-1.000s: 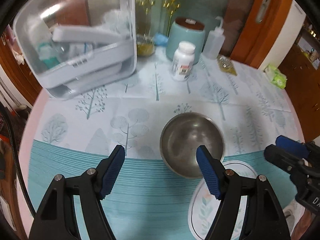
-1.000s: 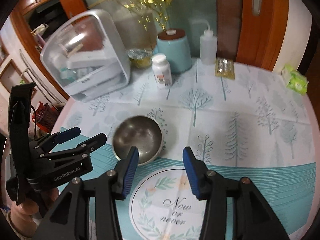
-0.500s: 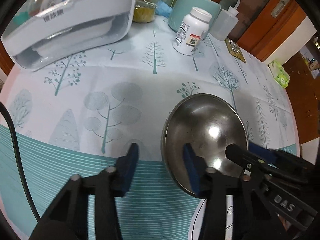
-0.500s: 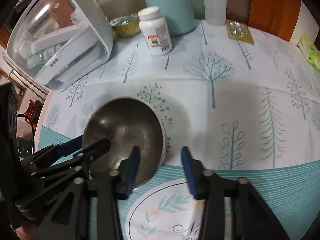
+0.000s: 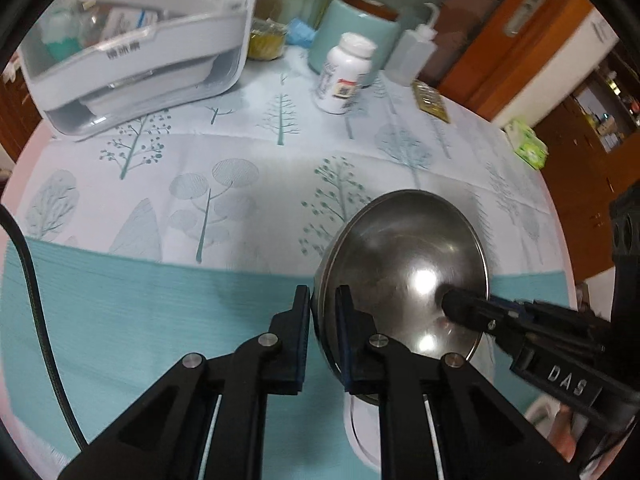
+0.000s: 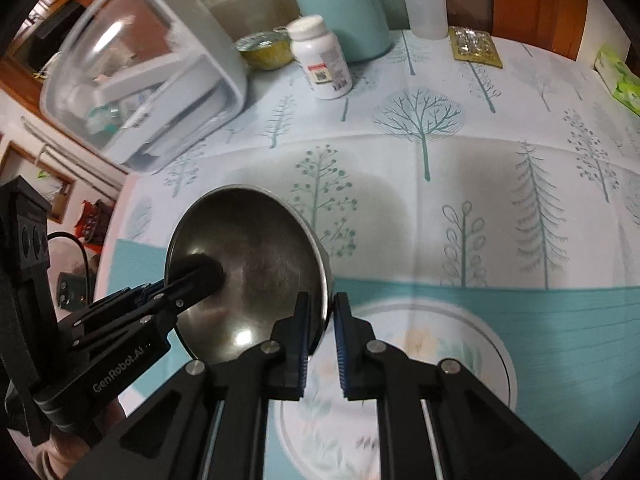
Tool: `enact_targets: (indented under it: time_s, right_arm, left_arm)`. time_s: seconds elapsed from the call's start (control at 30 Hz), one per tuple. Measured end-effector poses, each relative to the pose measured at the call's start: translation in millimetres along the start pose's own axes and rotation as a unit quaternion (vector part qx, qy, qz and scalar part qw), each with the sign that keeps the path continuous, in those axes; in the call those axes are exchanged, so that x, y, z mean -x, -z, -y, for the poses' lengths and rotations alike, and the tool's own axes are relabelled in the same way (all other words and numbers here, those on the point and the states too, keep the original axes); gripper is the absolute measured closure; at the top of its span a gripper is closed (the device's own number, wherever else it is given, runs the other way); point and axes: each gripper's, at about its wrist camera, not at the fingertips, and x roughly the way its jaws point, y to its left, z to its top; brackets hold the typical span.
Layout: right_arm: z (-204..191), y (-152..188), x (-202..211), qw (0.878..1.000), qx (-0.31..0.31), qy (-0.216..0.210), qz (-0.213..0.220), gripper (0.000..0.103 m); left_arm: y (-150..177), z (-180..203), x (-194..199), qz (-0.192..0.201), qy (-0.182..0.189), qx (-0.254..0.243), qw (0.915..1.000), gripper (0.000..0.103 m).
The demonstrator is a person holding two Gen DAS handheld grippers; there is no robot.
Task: Organize plates and bowls
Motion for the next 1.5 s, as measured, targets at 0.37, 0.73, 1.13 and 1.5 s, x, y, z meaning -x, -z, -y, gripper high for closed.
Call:
enact_targets:
  time_s: [0.37,0.73,1.13,1.5]
  right_arm:
    - [-38,83,102,0.998,0.062,-0.018,0.019,0.091]
    - [-46,187,138,0.994,0.102,-0.049,-0.005,0.088]
    - [-34,253,106,0.994,0.079,-0.066,-0.048,0.088]
    - [-38,260,88,0.991,0.096,-0.059,-0.077,0.088]
  left_arm:
    - [94,45,116,0.006,-0.028,-0.067,0.9973,0.092]
    - [206,62,168,-0.009,-0.019,-0.08,0.9966,0.091]
    - [281,48,138,-0.078,0.001,-0.066,0.9947,0.091]
    - [293,38,117,-0.11,-0.004,-0.052,0.9925,0.091]
